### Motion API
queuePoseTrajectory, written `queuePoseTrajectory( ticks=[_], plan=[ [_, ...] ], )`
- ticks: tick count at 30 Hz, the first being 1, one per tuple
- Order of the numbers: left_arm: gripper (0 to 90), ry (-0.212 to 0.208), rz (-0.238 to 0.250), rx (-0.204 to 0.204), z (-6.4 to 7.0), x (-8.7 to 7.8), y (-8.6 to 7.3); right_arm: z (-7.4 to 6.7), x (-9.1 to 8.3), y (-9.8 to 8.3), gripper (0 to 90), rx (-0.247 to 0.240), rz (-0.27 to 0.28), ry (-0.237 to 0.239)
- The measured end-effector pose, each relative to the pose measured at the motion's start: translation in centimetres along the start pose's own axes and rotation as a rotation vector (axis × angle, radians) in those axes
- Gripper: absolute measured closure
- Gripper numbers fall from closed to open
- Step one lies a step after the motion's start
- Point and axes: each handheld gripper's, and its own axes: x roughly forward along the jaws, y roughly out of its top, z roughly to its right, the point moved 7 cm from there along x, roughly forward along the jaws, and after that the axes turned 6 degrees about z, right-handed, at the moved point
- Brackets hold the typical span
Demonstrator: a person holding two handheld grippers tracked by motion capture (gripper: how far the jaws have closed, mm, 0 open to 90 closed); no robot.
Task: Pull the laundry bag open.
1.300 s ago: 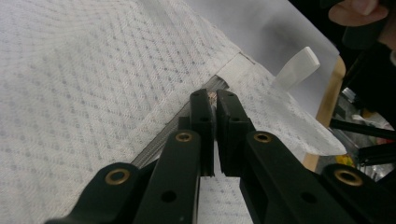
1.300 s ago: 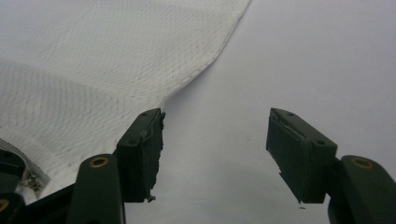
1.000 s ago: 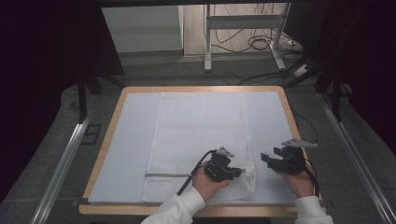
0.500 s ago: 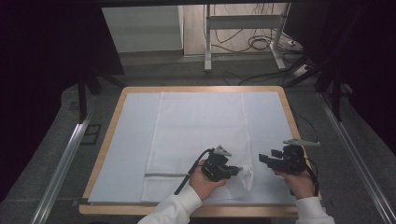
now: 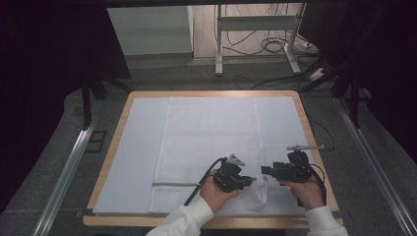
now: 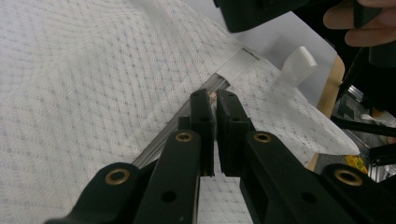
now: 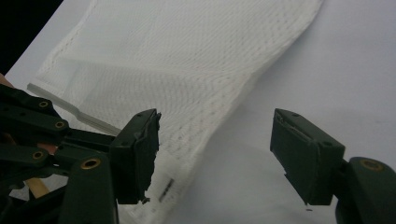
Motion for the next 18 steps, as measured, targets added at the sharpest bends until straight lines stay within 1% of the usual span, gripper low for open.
queuePoseTrajectory(
  ticks=[7, 11, 15, 18],
  plan=[
    [87.1, 0.001, -0.001, 0.004, 0.1, 0.1, -0.1, -0.3, 1.0, -0.4, 32.7, 0.011, -0.049, 0.008],
    [87.0, 0.002, -0.003, 0.006, 0.1, 0.1, -0.1, -0.5, 1.8, -0.5, 33.9, 0.031, -0.061, 0.018],
    [87.0, 0.001, -0.005, 0.004, 0.1, 0.2, -0.2, -0.5, 2.6, -0.6, 35.2, 0.055, -0.07, 0.01],
    [87.0, 0.0, -0.004, 0.004, 0.1, 0.2, -0.1, -0.7, 3.3, -0.7, 37.6, 0.084, -0.089, 0.035]
  ],
)
